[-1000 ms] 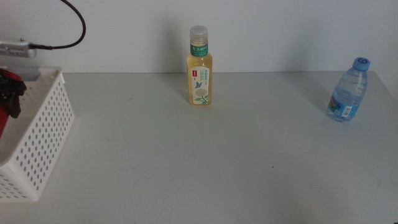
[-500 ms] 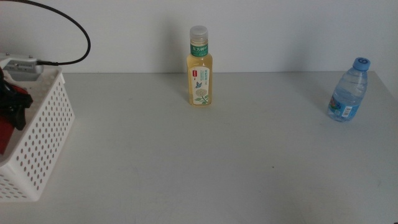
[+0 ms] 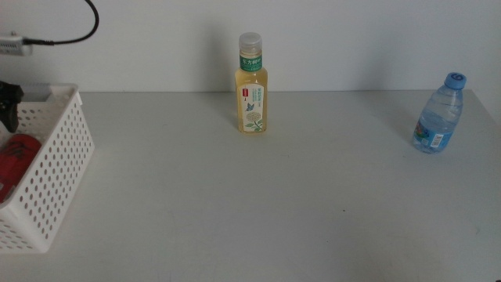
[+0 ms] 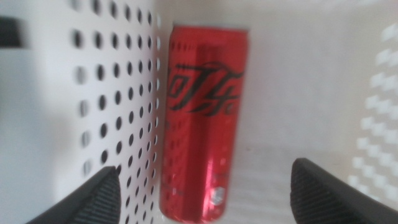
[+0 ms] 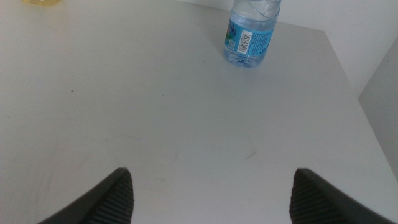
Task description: Use arms to grab the bottles and put them into the dustbin to the left of the table.
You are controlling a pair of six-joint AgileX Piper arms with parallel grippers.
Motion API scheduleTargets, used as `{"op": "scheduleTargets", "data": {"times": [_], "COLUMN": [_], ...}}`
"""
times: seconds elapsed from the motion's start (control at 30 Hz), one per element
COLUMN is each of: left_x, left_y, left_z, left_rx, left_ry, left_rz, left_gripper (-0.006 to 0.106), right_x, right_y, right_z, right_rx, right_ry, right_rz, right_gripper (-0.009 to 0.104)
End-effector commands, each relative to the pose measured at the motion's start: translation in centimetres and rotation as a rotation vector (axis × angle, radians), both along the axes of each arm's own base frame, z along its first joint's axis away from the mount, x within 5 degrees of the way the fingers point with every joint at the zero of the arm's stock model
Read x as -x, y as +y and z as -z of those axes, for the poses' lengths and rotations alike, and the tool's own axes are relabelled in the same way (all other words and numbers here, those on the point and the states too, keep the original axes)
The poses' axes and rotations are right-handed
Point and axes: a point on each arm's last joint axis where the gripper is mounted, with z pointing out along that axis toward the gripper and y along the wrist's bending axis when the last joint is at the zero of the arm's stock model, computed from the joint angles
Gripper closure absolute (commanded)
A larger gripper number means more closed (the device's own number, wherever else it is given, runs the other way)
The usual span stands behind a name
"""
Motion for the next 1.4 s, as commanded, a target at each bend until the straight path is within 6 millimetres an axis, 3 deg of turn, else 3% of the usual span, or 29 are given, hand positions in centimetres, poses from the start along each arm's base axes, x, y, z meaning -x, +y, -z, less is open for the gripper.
{"op": "scheduleTargets", "data": {"times": [0.0, 0.23, 0.43, 0.57, 0.8, 0.97, 1.2, 1.37], "left_x": [2.4, 6.3, 9.8, 12.6, 18.4, 22.5, 25.6, 26.5], "left_y": [-1.7, -6.8, -12.1, -14.9, -17.4, -17.4, -16.6, -16.4], "left_z": [-5.9, -13.8, -17.8, -18.9, -17.3, -13.4, -8.9, -7.4], "left_rx": [0.024, 0.030, 0.034, 0.055, 0.080, 0.145, 0.165, 0.188], "left_ry": [-0.092, -0.352, -0.465, -0.597, -0.942, -1.058, -1.085, -1.065], "left_rz": [-0.013, 0.062, 0.218, 0.300, 0.423, 0.456, 0.461, 0.446], "left_gripper": [0.007, 0.007, 0.007, 0.007, 0.007, 0.007, 0.007, 0.007], "right_x": [0.0, 0.0, 0.0, 0.0, 0.0, 0.0, 0.0, 0.0], "right_y": [-0.1, -0.1, -0.1, -0.1, -0.1, -0.1, -0.1, -0.1], "right_z": [-0.8, -0.8, -0.8, -0.8, -0.8, -0.8, -0.8, -0.8], "right_rx": [0.012, 0.012, 0.012, 0.012, 0.012, 0.012, 0.012, 0.012], "right_ry": [-0.088, -0.088, -0.088, -0.088, -0.088, -0.088, -0.088, -0.088], "right_rz": [0.007, 0.007, 0.007, 0.007, 0.007, 0.007, 0.007, 0.007], "right_gripper": [0.031, 0.031, 0.031, 0.031, 0.031, 0.031, 0.031, 0.031]}}
